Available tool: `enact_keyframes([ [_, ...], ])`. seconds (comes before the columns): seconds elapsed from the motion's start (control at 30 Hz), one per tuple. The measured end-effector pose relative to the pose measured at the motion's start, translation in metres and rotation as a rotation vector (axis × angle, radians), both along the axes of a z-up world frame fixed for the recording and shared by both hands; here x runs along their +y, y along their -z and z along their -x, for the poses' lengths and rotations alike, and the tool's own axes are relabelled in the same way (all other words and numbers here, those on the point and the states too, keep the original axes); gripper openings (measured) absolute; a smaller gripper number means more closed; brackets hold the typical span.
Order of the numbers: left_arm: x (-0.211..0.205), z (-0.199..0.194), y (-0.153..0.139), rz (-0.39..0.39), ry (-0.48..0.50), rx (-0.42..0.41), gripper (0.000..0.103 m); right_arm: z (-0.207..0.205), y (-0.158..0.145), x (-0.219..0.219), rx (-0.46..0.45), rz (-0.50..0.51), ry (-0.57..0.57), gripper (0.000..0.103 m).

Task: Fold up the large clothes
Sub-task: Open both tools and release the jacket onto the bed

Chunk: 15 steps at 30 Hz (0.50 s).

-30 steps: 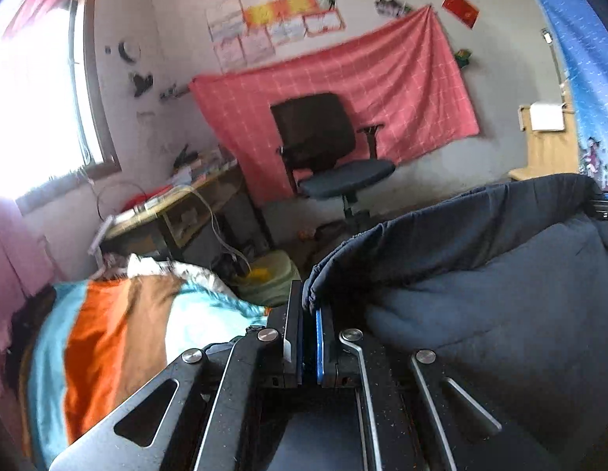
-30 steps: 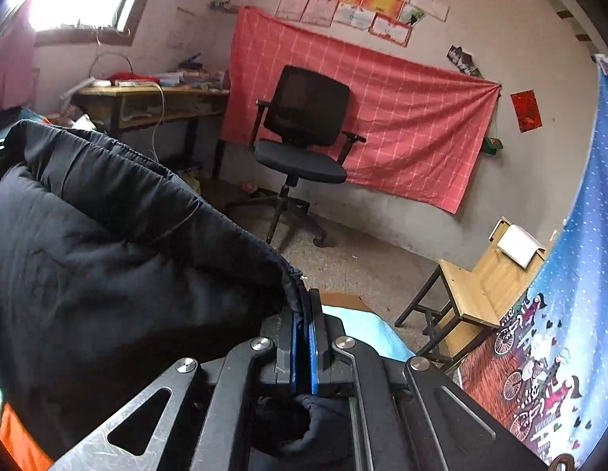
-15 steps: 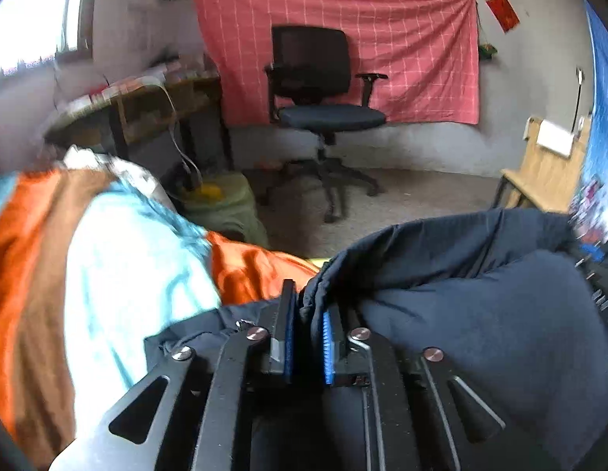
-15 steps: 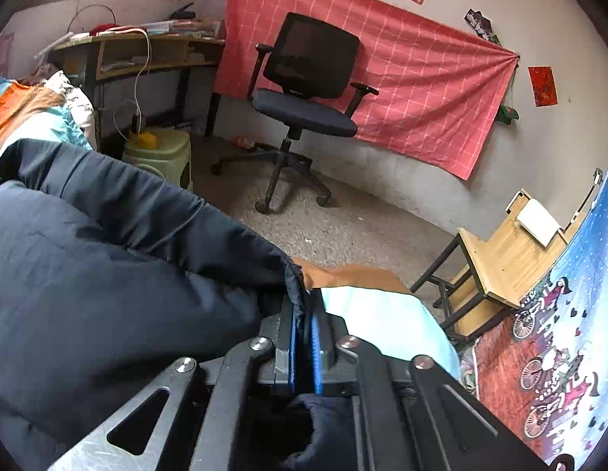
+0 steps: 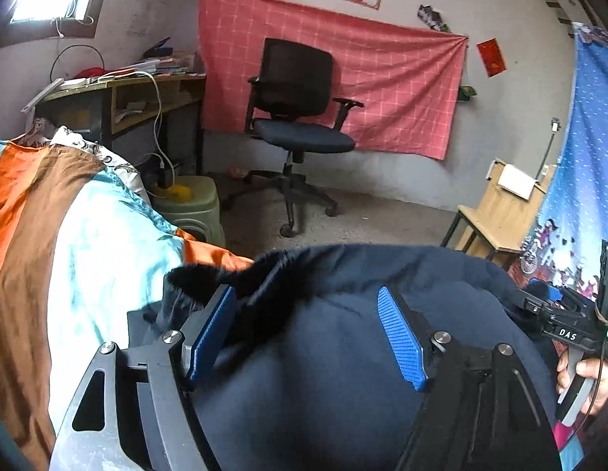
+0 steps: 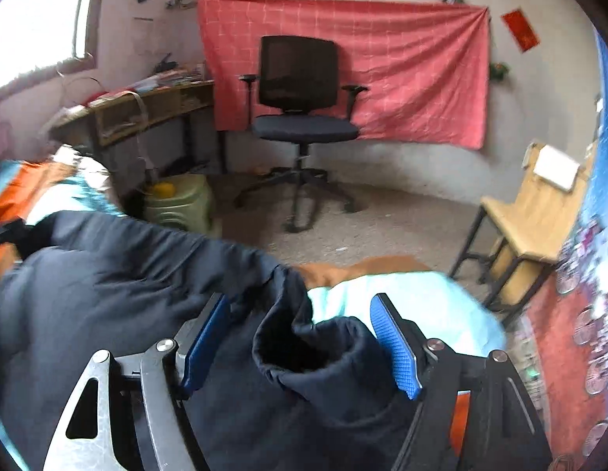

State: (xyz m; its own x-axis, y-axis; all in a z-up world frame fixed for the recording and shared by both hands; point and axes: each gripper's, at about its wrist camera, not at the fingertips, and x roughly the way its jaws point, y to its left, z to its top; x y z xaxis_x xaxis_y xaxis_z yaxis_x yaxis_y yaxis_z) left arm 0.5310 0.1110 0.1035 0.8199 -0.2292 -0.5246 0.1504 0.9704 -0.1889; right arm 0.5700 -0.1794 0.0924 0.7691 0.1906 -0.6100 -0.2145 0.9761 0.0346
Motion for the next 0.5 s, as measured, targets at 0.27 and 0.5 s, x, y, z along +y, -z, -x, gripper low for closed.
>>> enact_keyframes([
  [0.27, -0.037, 0.056, 0.036, -0.143, 0.186, 0.017, 0.084, 0.071, 0.003, -0.022, 0.005, -0.189, -0.175, 0.096],
  [0.5, -0.050, 0.041, 0.052, -0.147, 0.189, 0.058, 0.094, 0.075, 0.024, 0.002, 0.060, -0.107, -0.257, 0.098],
])
